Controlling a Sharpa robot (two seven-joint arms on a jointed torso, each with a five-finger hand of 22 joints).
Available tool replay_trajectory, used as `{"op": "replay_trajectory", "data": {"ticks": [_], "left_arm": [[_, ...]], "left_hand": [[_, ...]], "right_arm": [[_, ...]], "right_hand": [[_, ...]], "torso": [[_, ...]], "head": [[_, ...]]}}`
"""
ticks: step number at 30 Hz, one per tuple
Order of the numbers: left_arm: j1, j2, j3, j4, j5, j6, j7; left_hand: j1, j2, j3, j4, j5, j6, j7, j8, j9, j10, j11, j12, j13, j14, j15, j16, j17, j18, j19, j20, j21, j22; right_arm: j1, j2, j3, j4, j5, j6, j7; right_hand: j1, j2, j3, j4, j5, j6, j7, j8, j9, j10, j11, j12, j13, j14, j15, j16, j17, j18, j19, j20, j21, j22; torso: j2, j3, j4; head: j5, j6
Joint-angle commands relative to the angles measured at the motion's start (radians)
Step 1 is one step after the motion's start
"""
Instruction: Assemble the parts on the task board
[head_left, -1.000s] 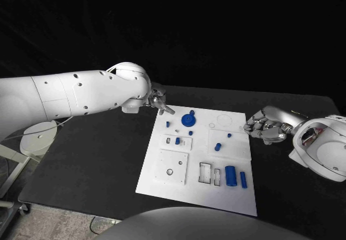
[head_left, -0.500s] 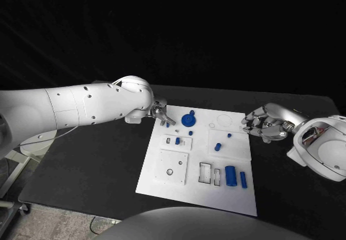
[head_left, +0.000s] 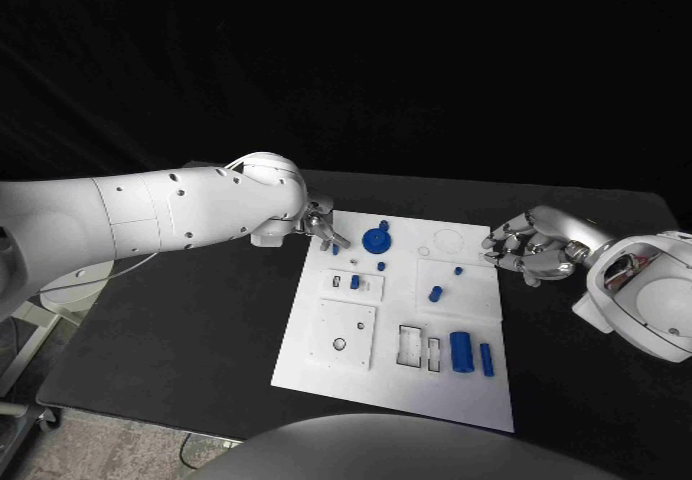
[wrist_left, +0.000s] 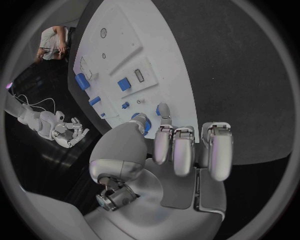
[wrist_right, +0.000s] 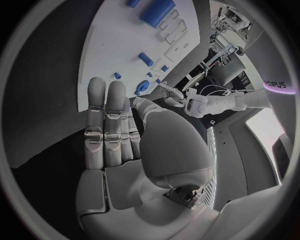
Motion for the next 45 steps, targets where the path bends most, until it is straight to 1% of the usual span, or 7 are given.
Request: {"op": "replay_trajectory", "data": {"ticks": [1,5,8,11,16,34,45], "left_arm": [[-0.001,0.003,0.0,-0.004,-0.013,0.003,0.008],[-0.001,0.009,0.0,-0.012,-0.015,0.001,0.007],[-0.002,0.013,0.0,-0.017,-0.015,-0.002,0.008],[-0.003,0.019,0.0,-0.022,-0.014,-0.005,0.008],[-0.007,0.026,0.0,-0.031,-0.012,-0.007,0.009],[-0.015,0.033,0.0,-0.057,-0.011,-0.007,0.009],[-0.016,0.037,0.0,-0.053,-0.001,-0.014,0.01]], "left_hand": [[0.012,-0.002,-0.002,-0.005,0.011,0.008,0.0,-0.006,-0.002,0.036,-0.003,-0.007,0.196,0.102,-0.008,-0.004,0.259,-0.015,0.106,-0.005,0.002,0.263],[0.015,0.0,-0.001,-0.005,0.022,0.009,0.0,-0.008,-0.003,0.034,-0.004,-0.01,0.194,0.101,-0.008,-0.009,0.258,-0.015,0.106,-0.005,0.002,0.263],[0.017,0.0,0.0,-0.006,0.03,0.008,0.0,-0.01,-0.004,0.032,-0.004,-0.013,0.193,0.1,-0.008,-0.013,0.256,-0.015,0.106,-0.005,0.002,0.263],[0.02,0.0,0.002,-0.008,0.043,0.008,0.0,-0.013,-0.005,0.03,-0.003,-0.015,0.191,0.1,-0.008,-0.016,0.255,-0.015,0.106,-0.005,0.002,0.263],[0.025,0.0,0.004,-0.011,0.059,0.009,0.0,-0.016,-0.006,0.028,-0.003,-0.018,0.19,0.099,-0.007,-0.02,0.254,-0.015,0.106,-0.005,0.002,0.263],[0.05,-0.005,0.025,-0.034,0.132,0.011,-0.001,-0.027,-0.009,0.023,-0.004,-0.026,0.185,0.098,-0.008,-0.029,0.251,-0.015,0.106,-0.006,0.002,0.263],[0.055,-0.006,0.033,-0.04,0.15,0.01,-0.001,-0.032,-0.012,0.017,-0.004,-0.036,0.18,0.097,-0.008,-0.038,0.248,-0.015,0.106,-0.006,0.002,0.263]], "right_arm": [[-0.002,0.0,0.0,-0.002,0.008,0.015,0.003],[-0.004,0.001,0.0,-0.003,0.007,0.012,0.006],[-0.005,0.001,0.0,-0.002,0.008,-0.007,0.015],[-0.006,0.001,0.0,-0.003,0.01,-0.04,0.031],[-0.007,0.0,0.0,-0.006,0.015,-0.067,0.045],[-0.014,-0.01,0.0,-0.006,0.017,-0.05,0.044],[-0.016,-0.008,0.0,-0.007,0.017,-0.036,0.037]], "right_hand": [[-0.009,0.002,0.002,0.009,0.005,0.007,0.0,-0.002,0.002,-0.011,0.0,0.004,0.001,0.005,0.005,0.003,0.001,0.01,-0.003,0.003,-0.004,0.002],[-0.01,0.003,0.002,0.011,0.006,0.008,0.0,-0.002,0.002,-0.013,0.001,0.003,0.0,0.005,0.005,0.003,0.001,0.01,-0.004,0.003,-0.005,0.002],[-0.01,0.001,0.003,0.013,0.01,0.007,0.001,-0.002,0.002,-0.024,0.003,-0.003,-0.002,0.003,0.007,0.003,0.001,0.009,-0.006,0.004,-0.006,0.002],[0.003,-0.008,0.009,0.008,0.016,-0.008,0.008,-0.009,0.0,-0.083,0.01,-0.024,-0.01,-0.003,0.012,0.001,-0.001,0.009,-0.014,0.008,-0.012,0.004],[0.01,-0.009,0.014,0.009,0.019,-0.01,0.014,-0.009,0.001,-0.133,0.022,-0.037,-0.018,-0.012,0.021,0.002,0.001,0.007,-0.024,0.014,-0.017,0.006],[0.013,-0.003,0.019,0.014,0.026,0.0,0.016,-0.002,0.005,-0.14,0.029,-0.047,-0.036,-0.018,0.026,0.006,0.003,0.006,-0.029,0.019,-0.02,0.01],[0.015,-0.001,0.022,0.014,0.031,-0.001,0.017,-0.002,0.006,-0.14,0.03,-0.054,-0.047,-0.023,0.028,0.006,0.004,0.006,-0.033,0.021,-0.022,0.011]], "torso": [[0.0,-0.0003,0.0],[0.001,-0.0003,0.0004],[0.001,-0.0003,-0.0001],[0.001,-0.0004,0.0],[0.001,-0.0003,-0.0002],[0.001,-0.0002,0.0003],[0.0,-0.0003,0.0001]], "head": [[-0.001,0.0],[0.001,0.0],[0.001,0.0],[0.0,0.0],[-0.001,0.0],[-0.005,0.0],[-0.005,0.0]]}}
